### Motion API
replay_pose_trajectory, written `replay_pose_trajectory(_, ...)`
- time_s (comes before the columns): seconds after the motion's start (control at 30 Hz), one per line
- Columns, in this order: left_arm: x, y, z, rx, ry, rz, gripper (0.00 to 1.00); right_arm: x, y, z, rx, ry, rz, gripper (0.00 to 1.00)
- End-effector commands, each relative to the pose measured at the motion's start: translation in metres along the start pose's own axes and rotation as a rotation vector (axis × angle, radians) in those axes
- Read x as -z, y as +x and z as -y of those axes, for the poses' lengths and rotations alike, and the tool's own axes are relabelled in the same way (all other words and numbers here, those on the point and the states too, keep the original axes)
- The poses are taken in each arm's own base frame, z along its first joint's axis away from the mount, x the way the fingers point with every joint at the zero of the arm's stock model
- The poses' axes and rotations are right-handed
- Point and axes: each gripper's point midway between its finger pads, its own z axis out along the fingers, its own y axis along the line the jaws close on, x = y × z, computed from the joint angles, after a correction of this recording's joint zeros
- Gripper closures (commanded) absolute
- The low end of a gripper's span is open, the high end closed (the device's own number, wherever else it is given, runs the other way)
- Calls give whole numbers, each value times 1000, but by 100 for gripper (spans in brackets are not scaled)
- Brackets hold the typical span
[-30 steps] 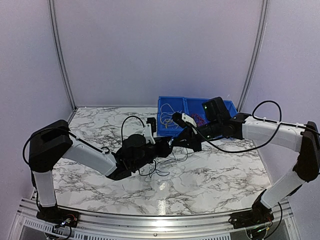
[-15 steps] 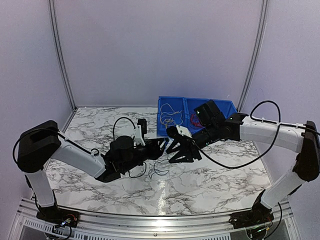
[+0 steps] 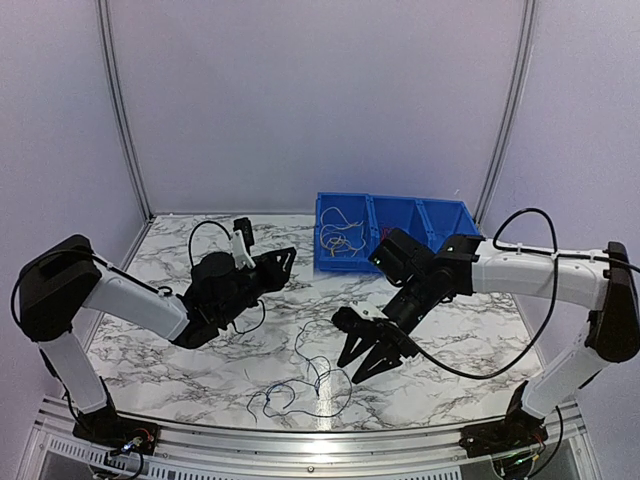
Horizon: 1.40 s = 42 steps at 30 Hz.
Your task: Untangle the cables
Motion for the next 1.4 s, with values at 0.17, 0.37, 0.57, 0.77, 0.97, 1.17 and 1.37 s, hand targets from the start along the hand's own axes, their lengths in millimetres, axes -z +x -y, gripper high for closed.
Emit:
replay_pose_trajectory(0.17, 40, -10, 8, -119, 33, -66, 62, 12, 13, 52, -37, 265, -62, 67)
replay_pose_trajectory(0.37, 87, 16, -19, -195, -97, -260, 53, 1, 14, 62, 3, 294, -96, 56)
replay_pose_trajectory(0.57, 142, 44, -51, -153, -209, -411, 50, -29, 14, 87, 38, 304, -142, 45)
replay_pose_trajectory(0.77, 171, 44, -75, -133, -304, -415, 49, -78, 24, 110, 19, 261, -230, 42)
replay_pose_trajectory(0.97, 182, 48, -80, -80, -303, -420, 47, -125, 42, 124, 3, 228, -307, 41)
replay_pose_trajectory(1.17, 189, 51, -84, -70, -308, -431, 47, -144, 54, 141, -77, 256, -339, 76)
replay_pose_trajectory(1.37, 190, 46, -82, -84, -269, -394, 47, -106, 14, 146, -39, 379, -287, 100)
